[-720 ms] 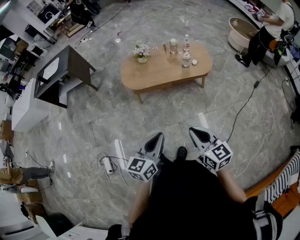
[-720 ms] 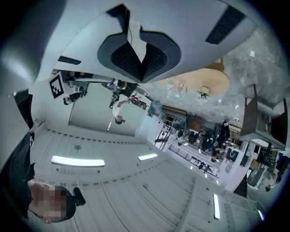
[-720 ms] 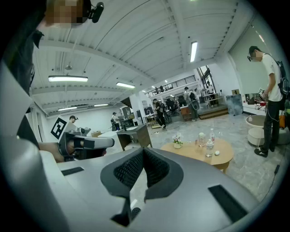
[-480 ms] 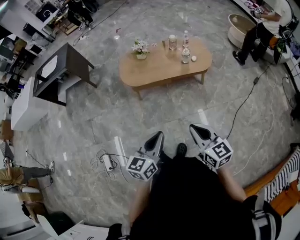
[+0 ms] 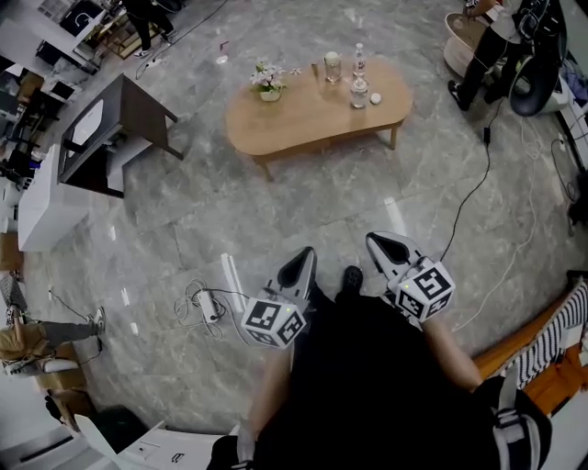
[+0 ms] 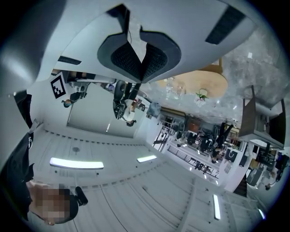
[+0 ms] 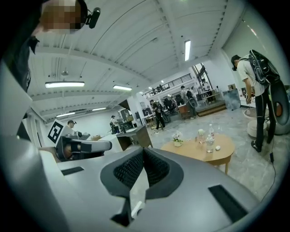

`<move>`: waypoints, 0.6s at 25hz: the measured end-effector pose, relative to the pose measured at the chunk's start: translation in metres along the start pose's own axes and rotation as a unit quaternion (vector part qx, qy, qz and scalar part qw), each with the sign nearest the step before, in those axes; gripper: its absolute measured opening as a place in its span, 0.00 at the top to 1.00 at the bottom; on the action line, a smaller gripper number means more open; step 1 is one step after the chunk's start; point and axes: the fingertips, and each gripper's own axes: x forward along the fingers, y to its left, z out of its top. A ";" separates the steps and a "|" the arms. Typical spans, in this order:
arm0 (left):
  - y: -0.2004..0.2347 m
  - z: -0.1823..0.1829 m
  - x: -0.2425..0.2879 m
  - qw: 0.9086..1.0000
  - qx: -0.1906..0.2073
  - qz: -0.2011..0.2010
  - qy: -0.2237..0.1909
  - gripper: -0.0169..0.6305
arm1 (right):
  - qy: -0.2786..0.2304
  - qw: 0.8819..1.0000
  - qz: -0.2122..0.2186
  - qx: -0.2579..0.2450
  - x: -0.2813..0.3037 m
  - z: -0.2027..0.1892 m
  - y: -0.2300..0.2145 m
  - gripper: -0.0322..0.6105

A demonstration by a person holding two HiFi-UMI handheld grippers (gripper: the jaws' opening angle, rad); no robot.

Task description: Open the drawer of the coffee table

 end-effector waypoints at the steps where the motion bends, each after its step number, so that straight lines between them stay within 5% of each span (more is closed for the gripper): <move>1: 0.000 -0.001 -0.001 1.000 -0.001 0.004 0.000 0.96 | 0.005 1.000 0.001 -0.001 0.000 -0.003 0.000 0.93; 15: 0.055 -0.007 0.008 0.999 -0.031 0.026 0.025 0.96 | 0.034 0.999 -0.017 0.017 0.046 -0.015 -0.018 0.93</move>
